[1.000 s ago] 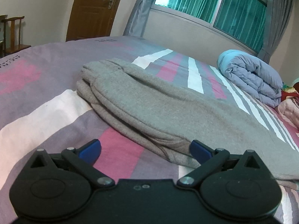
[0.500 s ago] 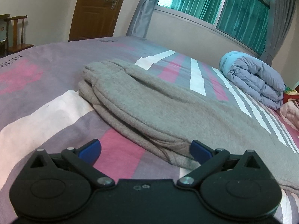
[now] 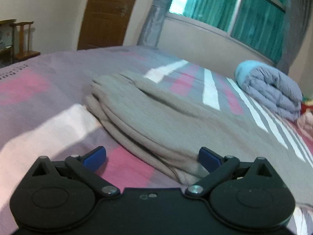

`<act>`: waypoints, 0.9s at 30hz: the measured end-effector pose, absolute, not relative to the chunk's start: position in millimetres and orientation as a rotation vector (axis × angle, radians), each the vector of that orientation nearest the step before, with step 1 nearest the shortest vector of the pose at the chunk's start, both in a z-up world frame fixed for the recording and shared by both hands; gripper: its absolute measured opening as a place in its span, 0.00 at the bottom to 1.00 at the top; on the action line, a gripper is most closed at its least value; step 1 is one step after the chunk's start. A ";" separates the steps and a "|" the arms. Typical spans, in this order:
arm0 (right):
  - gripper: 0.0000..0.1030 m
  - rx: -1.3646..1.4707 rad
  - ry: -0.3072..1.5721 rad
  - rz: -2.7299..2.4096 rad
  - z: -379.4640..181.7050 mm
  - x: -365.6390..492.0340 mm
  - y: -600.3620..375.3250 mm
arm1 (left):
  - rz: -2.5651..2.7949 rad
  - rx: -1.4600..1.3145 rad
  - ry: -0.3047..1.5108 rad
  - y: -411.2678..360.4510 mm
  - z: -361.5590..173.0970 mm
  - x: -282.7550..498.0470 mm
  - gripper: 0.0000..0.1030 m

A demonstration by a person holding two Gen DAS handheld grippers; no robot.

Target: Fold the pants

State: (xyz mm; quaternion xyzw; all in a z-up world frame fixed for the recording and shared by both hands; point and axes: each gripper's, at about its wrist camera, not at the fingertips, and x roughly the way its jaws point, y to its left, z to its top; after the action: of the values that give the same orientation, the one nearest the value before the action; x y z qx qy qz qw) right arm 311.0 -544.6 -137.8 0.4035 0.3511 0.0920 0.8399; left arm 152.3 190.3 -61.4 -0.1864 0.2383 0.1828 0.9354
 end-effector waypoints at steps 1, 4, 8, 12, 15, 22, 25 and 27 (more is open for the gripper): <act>0.02 0.875 0.732 0.191 -133.0 311.9 -544.2 | 0.388 -0.378 0.472 198.1 -58.0 149.5 0.90; 0.02 0.771 0.618 0.305 -98.2 311.3 -521.5 | 0.459 -0.409 0.440 228.8 -53.7 145.4 0.87; 0.02 0.619 0.615 0.530 -67.6 341.7 -459.0 | 0.504 -0.448 0.457 265.6 -52.5 159.8 0.74; 0.02 0.486 0.668 0.688 -55.1 378.4 -375.5 | 0.512 -0.423 0.483 285.7 -48.9 182.3 0.63; 0.02 0.361 0.677 0.759 -49.4 402.0 -310.1 | 0.480 -0.418 0.505 291.4 -49.6 199.1 0.53; 0.19 0.103 0.694 0.823 -75.6 445.9 -204.4 | 0.463 -0.373 0.559 290.3 -57.0 231.0 0.42; 0.58 0.067 0.675 0.828 -93.1 457.9 -188.4 | 0.457 -0.347 0.551 290.2 -60.5 229.8 0.40; 0.58 0.060 0.681 0.853 -100.5 463.8 -187.4 | 0.450 -0.340 0.544 291.5 -61.4 228.1 0.39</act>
State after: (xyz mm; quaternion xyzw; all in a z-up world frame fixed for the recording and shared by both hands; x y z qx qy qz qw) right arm 463.8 -187.4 -100.5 0.0284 0.3236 0.4056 0.8544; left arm 228.1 291.5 -61.4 -0.1656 0.2650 0.2191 0.9243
